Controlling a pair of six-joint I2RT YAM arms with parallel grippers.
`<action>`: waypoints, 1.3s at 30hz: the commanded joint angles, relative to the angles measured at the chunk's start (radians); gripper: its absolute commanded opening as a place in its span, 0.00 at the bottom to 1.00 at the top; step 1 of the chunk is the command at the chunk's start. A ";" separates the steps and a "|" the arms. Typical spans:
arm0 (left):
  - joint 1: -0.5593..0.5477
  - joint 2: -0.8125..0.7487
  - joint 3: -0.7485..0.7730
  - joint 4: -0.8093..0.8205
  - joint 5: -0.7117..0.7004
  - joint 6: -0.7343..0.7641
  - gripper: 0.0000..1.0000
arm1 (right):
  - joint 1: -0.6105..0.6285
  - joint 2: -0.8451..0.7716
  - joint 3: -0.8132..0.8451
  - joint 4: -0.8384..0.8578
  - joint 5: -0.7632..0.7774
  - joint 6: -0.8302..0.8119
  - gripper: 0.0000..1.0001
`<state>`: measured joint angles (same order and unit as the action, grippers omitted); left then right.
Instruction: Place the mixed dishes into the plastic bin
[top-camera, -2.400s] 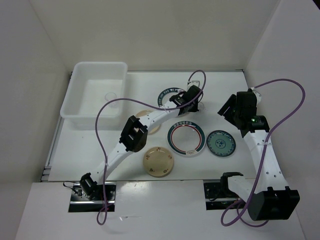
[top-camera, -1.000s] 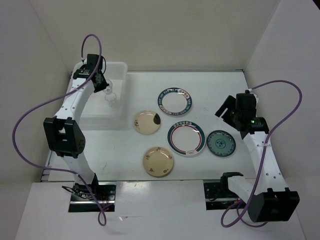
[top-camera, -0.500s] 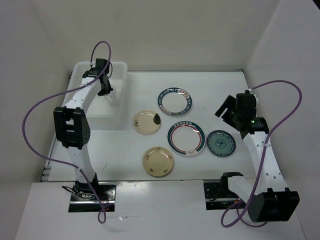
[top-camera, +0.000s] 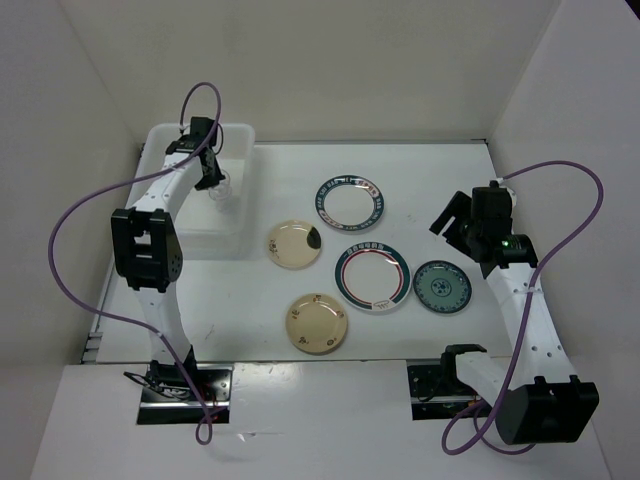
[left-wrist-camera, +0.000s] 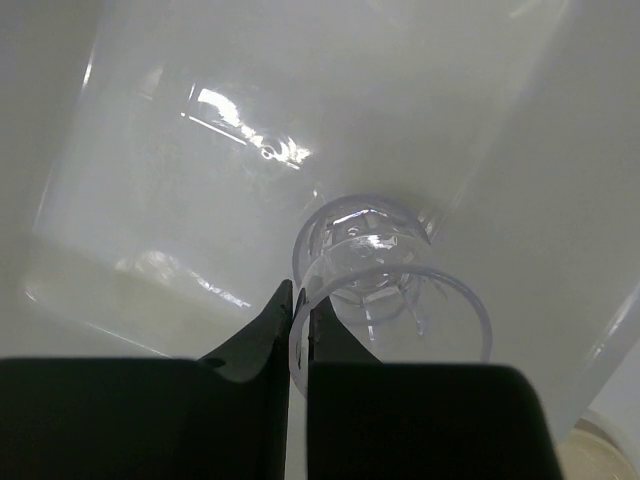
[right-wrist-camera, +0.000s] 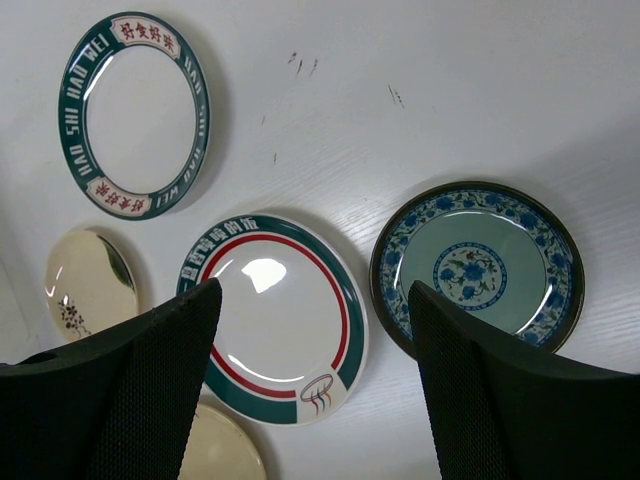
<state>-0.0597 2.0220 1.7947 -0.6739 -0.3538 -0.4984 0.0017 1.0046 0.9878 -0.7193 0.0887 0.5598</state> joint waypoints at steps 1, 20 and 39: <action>0.008 0.017 0.042 0.019 0.003 0.009 0.02 | -0.005 -0.003 -0.011 0.020 -0.012 -0.012 0.81; -0.093 -0.317 0.069 0.039 0.312 0.012 1.00 | -0.005 0.006 -0.020 0.038 -0.021 -0.012 0.81; -0.367 -0.085 -0.200 0.652 0.518 -0.270 0.92 | -0.005 -0.020 -0.020 0.038 -0.030 -0.021 0.81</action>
<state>-0.4301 1.9125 1.4914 -0.1547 0.1802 -0.7525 0.0017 0.9936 0.9733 -0.7177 0.0666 0.5564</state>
